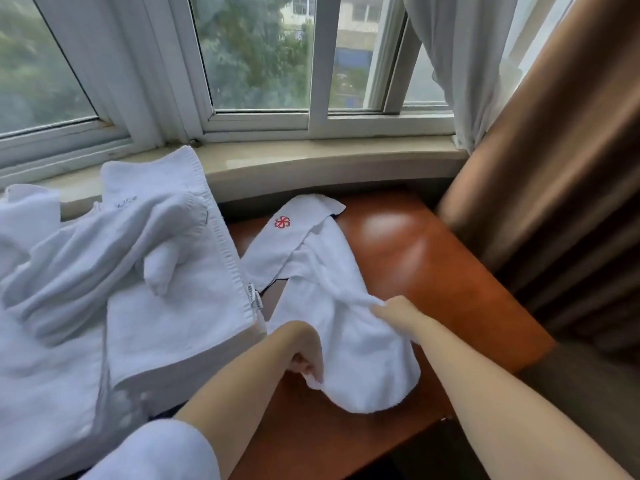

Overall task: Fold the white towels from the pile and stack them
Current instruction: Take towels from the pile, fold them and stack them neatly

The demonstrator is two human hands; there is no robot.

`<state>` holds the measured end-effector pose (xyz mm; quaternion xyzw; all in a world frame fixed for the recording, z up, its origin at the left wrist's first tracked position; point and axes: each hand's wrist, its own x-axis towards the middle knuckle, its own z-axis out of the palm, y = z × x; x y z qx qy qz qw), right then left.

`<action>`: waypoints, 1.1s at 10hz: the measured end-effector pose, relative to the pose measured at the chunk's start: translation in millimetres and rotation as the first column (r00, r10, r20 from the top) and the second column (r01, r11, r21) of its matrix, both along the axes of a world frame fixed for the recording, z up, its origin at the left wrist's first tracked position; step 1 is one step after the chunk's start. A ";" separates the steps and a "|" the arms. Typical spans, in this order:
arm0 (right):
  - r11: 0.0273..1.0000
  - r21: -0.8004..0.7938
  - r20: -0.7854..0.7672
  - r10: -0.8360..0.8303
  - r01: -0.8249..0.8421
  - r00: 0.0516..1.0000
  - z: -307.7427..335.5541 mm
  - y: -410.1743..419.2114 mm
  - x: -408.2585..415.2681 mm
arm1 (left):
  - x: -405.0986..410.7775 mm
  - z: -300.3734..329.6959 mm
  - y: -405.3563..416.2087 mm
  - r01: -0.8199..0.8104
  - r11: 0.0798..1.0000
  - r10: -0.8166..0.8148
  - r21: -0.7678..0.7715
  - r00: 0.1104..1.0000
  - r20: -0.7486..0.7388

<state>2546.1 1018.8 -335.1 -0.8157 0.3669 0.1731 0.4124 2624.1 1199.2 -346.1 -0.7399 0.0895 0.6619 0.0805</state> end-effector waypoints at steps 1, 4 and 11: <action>0.949 -0.173 -0.199 0.229 -0.264 0.953 -1.5 -8.4 -4.0 | -8.5 -8.8 -4.7 -0.099 0.989 0.101 -0.107 0.995 0.021; 0.597 -0.408 -0.232 0.664 -0.691 0.711 -38.5 -17.7 30.8 | -10.1 -34.6 -5.6 -0.168 0.893 0.412 -0.418 0.679 0.607; 0.962 -0.243 0.348 -0.031 0.122 0.937 -29.6 -90.1 75.9 | -1.5 -25.9 -55.2 -0.680 0.577 0.811 -0.452 0.412 0.416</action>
